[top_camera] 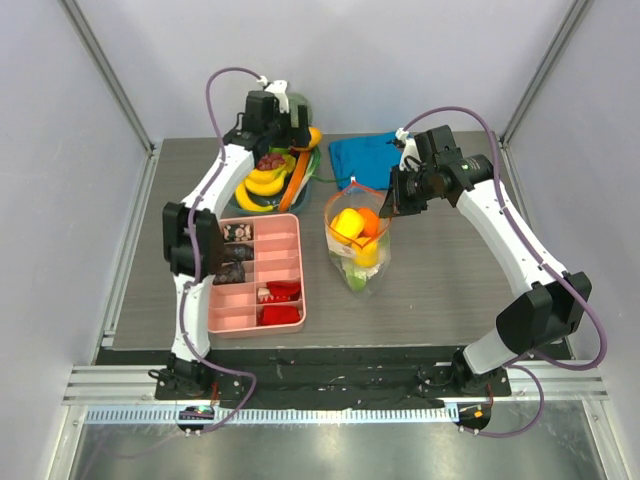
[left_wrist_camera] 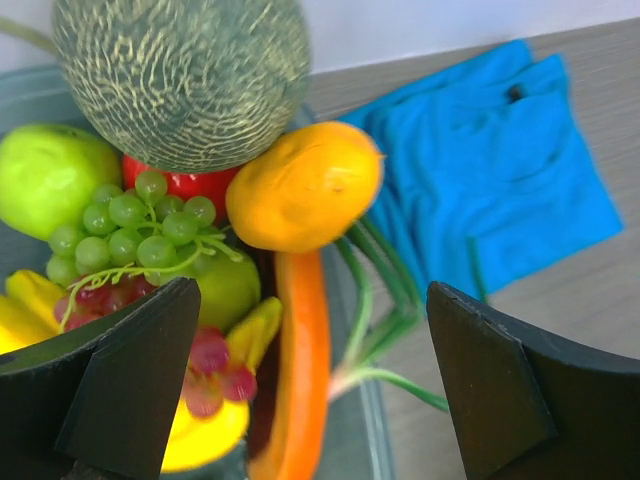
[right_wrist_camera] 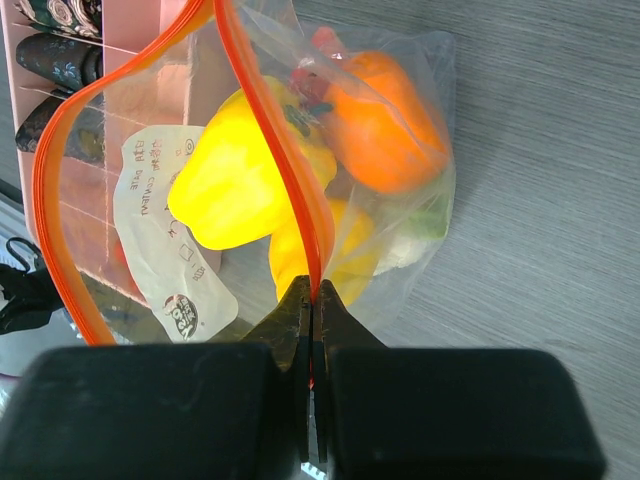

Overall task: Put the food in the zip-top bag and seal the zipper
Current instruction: Pick up the fake fruit from the bin.

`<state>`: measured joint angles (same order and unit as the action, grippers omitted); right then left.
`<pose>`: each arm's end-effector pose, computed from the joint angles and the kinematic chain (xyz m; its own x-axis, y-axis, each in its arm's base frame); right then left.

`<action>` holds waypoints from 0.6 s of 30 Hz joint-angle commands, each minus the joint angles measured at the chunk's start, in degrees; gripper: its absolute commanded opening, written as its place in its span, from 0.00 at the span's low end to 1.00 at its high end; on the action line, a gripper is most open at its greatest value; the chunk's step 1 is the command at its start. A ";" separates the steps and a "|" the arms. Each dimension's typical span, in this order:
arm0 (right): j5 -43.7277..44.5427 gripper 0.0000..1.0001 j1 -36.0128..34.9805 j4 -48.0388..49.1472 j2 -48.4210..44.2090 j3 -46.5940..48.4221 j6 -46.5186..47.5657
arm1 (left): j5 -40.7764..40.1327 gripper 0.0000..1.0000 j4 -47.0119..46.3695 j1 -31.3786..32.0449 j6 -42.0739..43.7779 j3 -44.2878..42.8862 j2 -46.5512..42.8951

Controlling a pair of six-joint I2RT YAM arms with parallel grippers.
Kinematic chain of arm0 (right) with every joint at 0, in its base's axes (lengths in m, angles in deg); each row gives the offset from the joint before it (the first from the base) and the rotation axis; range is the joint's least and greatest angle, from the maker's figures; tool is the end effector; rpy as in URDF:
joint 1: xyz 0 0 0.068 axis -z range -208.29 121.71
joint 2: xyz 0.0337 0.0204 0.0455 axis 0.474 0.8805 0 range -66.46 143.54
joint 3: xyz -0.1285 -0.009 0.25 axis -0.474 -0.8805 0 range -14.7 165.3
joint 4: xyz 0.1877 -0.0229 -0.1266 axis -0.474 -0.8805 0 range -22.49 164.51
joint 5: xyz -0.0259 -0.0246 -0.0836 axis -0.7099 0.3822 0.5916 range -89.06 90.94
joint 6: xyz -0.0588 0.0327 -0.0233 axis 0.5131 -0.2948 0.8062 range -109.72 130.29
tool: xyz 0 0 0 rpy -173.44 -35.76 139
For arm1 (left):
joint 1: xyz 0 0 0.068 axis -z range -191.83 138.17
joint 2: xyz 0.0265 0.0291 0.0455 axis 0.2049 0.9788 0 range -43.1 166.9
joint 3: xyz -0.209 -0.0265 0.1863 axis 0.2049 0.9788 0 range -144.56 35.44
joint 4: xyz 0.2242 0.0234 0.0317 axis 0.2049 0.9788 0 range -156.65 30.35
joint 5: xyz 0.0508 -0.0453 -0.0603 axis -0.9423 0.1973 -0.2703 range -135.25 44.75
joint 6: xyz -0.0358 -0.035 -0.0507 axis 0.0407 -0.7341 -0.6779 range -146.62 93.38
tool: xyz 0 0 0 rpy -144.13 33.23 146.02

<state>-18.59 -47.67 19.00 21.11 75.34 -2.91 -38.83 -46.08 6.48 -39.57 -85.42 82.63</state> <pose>0.2689 0.1152 0.3516 -0.8485 -0.0704 -0.5245 -0.3169 0.8613 0.3972 0.4835 -0.1667 0.3202 -0.4890 -0.0728 -0.8693 0.3061 0.9188 -0.2491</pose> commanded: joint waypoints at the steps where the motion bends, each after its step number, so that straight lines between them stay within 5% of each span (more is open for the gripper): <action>1: 0.46 0.01 -0.14 1.10 -1.79 0.14 1.06 | -1.14 1.00 -8.71 -0.20 1.53 -5.26 2.93; 18: -0.07 0.01 -0.14 1.28 1.20 1.89 0.53 | -4.40 1.00 -11.88 -0.11 -1.72 -11.07 14.45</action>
<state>-18.64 -47.67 19.02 21.78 75.29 -2.91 -42.35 -54.75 6.37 -40.05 -94.84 96.01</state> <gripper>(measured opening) 0.020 0.996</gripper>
